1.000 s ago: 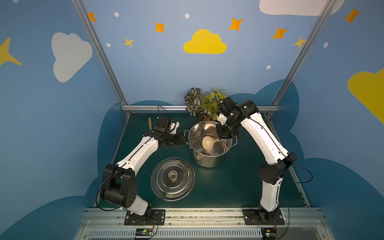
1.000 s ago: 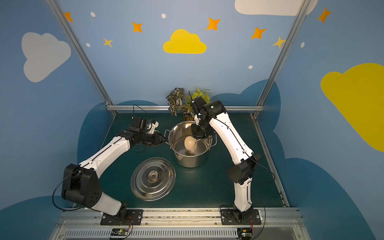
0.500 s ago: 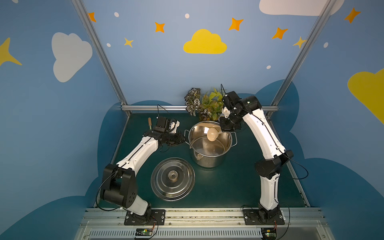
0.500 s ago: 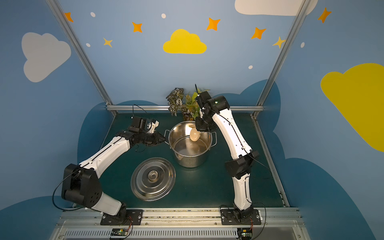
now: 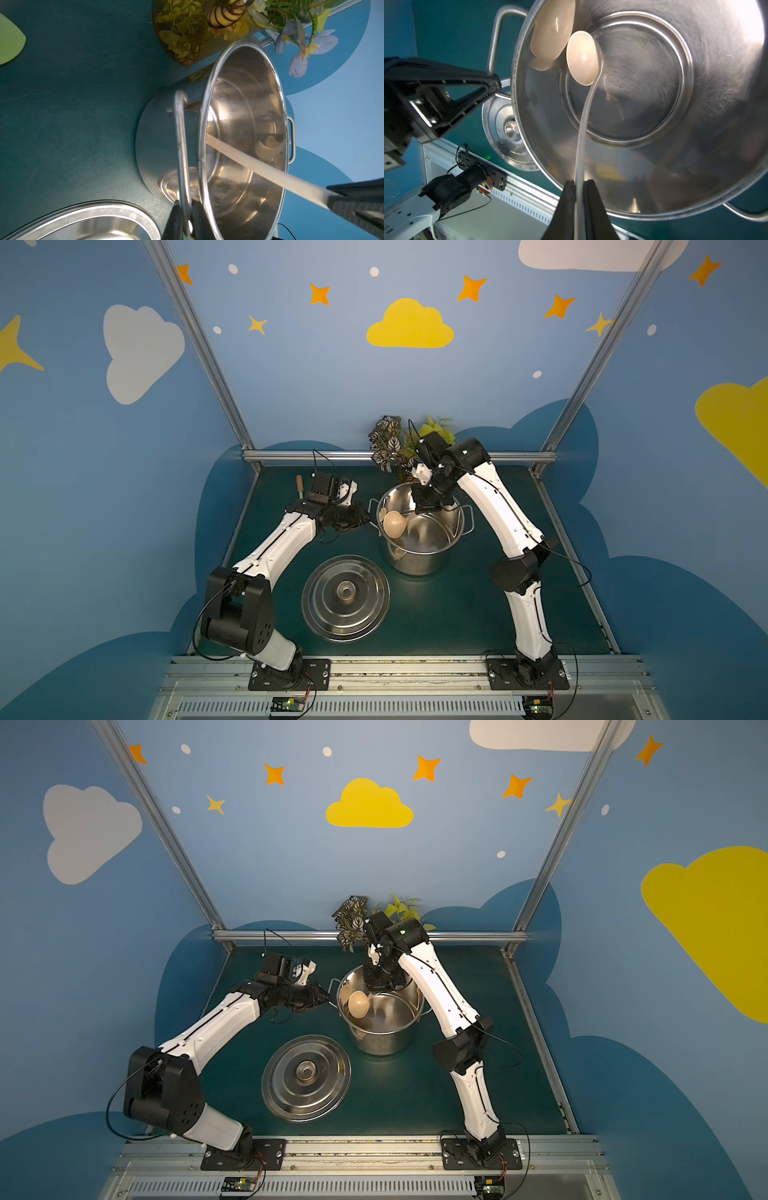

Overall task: Stir the soup with a spoon
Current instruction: Stir the soup in the pan with a stick.

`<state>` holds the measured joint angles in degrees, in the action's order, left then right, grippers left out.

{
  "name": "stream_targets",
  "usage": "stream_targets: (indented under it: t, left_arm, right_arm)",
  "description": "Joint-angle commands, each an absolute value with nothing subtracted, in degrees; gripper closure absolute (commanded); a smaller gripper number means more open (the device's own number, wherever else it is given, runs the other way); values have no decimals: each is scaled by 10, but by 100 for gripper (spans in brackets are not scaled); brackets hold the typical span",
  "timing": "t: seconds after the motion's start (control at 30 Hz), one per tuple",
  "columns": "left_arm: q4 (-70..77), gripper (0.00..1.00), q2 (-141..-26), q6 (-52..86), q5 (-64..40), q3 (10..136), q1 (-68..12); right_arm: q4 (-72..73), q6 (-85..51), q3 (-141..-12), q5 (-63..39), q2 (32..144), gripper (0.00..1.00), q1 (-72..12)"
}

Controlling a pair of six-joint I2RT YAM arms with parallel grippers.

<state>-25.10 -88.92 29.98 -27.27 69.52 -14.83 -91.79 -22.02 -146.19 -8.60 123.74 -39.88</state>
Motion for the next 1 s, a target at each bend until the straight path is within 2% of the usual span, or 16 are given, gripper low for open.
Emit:
stream_targets:
  t: [0.0, 0.27, 0.43, 0.77, 0.97]
  left_arm:
    - [-252, 95, -889, 274, -274, 684, -146]
    - [-252, 95, -886, 273, -275, 683, -145]
    - [-251, 95, -887, 274, -278, 682, -144]
    - [-244, 95, -883, 278, -286, 675, -144]
    - [-242, 95, -883, 279, -290, 671, -145]
  right_arm:
    - [-1029, -210, -1419, -80, 1182, 100, -409]
    - [-1033, -211, -1281, -6, 1079, 100, -395]
    - [-1033, -219, -1252, 28, 1057, 100, -362]
    - [-1033, -209, -1366, 40, 1141, 100, -330]
    - [-1032, -205, -1450, -18, 1207, 100, -338]
